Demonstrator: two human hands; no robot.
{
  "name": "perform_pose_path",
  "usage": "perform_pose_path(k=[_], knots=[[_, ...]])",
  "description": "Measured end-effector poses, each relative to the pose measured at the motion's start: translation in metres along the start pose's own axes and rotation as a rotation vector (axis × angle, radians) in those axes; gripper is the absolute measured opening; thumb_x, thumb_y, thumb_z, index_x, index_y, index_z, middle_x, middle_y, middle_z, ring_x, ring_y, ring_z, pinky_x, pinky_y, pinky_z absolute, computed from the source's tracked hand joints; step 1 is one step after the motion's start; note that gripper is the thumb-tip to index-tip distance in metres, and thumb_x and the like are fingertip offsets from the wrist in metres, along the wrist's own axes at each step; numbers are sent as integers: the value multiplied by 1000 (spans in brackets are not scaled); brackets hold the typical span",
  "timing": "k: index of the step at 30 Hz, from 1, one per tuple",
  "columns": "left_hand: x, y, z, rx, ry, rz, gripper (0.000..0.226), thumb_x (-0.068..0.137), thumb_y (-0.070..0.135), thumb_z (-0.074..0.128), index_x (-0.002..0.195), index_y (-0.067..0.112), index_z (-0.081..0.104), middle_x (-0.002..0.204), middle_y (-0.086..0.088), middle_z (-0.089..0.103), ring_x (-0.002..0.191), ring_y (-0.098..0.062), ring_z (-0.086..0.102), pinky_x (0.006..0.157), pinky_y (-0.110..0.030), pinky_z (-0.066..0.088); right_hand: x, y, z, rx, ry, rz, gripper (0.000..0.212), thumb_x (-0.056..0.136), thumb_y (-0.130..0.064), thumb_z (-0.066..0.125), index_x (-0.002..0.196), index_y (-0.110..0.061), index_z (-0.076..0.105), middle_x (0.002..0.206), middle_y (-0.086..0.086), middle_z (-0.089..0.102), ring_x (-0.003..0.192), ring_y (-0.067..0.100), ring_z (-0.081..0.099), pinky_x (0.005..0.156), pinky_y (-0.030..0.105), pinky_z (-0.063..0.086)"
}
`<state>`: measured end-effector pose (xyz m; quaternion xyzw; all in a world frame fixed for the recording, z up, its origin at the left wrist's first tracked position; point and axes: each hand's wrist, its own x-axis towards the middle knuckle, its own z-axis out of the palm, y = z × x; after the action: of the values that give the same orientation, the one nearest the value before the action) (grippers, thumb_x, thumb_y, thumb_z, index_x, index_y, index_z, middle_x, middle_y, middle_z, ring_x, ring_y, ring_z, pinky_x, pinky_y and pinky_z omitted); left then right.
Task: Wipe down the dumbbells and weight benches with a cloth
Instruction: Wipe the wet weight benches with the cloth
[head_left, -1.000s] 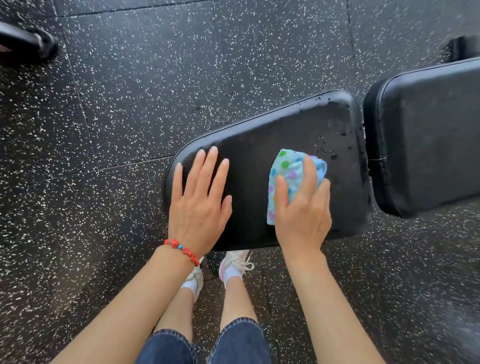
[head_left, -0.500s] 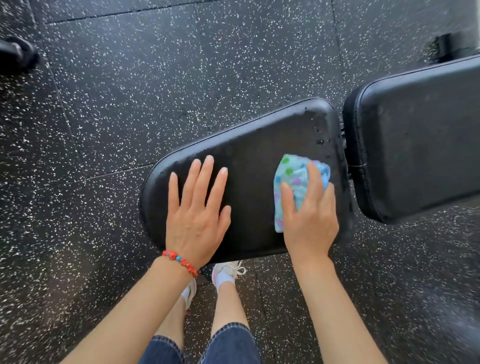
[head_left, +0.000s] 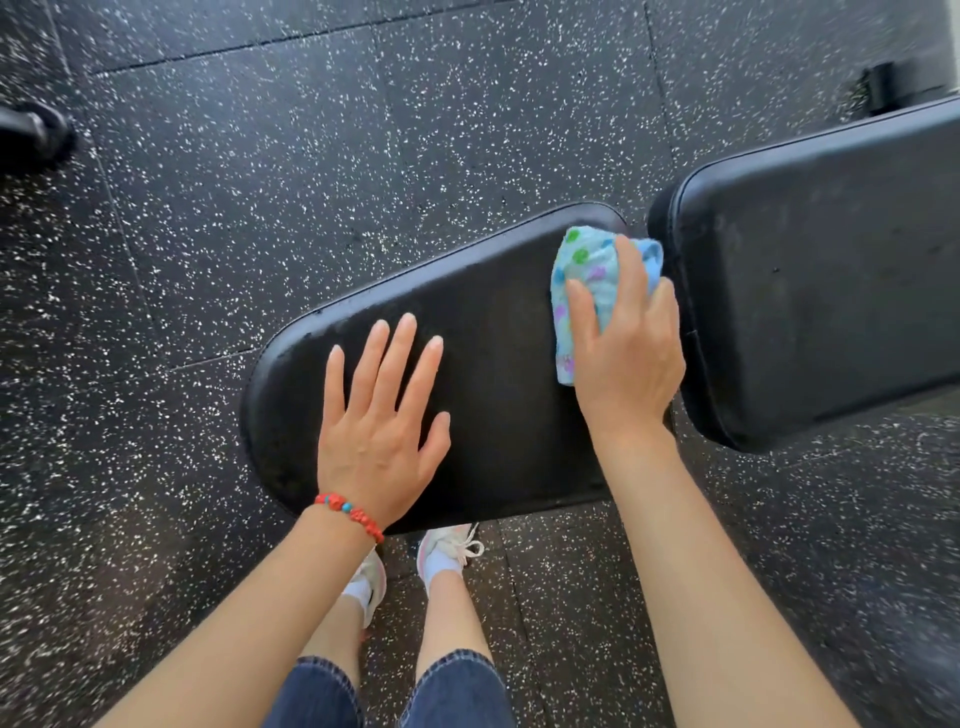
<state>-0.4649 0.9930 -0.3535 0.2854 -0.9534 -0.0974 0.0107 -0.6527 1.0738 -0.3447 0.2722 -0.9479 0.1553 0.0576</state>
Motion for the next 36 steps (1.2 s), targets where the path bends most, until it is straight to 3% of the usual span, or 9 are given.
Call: perform_pose_path(k=[4,8,13,17,24,27,32,36], knots=[[0,1,0,20,0,4,55,88,31,40,140,13,36,148,-14,33,137,-30,25,111,-53,17,-58,37,-26,-10,-77,66,42,89,-42,47,125,-20,43,85,17,57,69,32,57,51,35,50],[0,3,-1,29,-4,-4,55,88,31,39,140,12,36,148,-15,33,137,-30,25,111,-53,15,-101,57,-48,-22,-164,129,44,87,-42,46,124,-18,44,83,16,56,65,31,56,49,35,51],[0,2,-1,29,-17,0,56,89,32,37,141,12,32,149,-15,31,137,-31,24,111,-54,14,-47,31,-37,58,-178,222,52,85,-47,41,125,-15,54,93,18,57,80,37,58,57,37,48],[1,2,-2,24,-23,14,55,89,31,36,140,10,34,148,-17,32,137,-33,25,110,-55,15,-10,19,-21,69,-202,269,52,89,-47,43,133,-18,47,109,17,55,98,34,54,70,38,44],[6,18,-15,-6,-41,9,57,86,31,38,137,5,36,145,-21,35,136,-34,25,110,-54,15,-78,25,-49,46,-224,195,48,87,-42,46,124,-12,53,88,17,59,73,32,60,52,32,49],[16,36,-21,-61,-46,68,57,86,31,39,137,6,35,146,-20,34,136,-33,24,110,-53,16,-77,39,-65,84,-292,194,46,86,-38,55,125,-16,54,89,16,56,75,34,59,56,33,47],[37,80,-23,-113,-48,114,56,86,32,40,137,7,39,146,-18,35,137,-32,24,111,-52,17,-36,83,-85,155,-135,321,54,87,-50,39,132,-21,48,99,14,53,84,32,55,66,31,38],[62,118,-11,-129,-33,114,57,87,32,40,138,6,39,146,-18,35,136,-32,24,111,-52,17,-3,119,-68,86,-141,240,54,87,-47,39,131,-19,49,96,16,53,82,31,54,62,29,39]])
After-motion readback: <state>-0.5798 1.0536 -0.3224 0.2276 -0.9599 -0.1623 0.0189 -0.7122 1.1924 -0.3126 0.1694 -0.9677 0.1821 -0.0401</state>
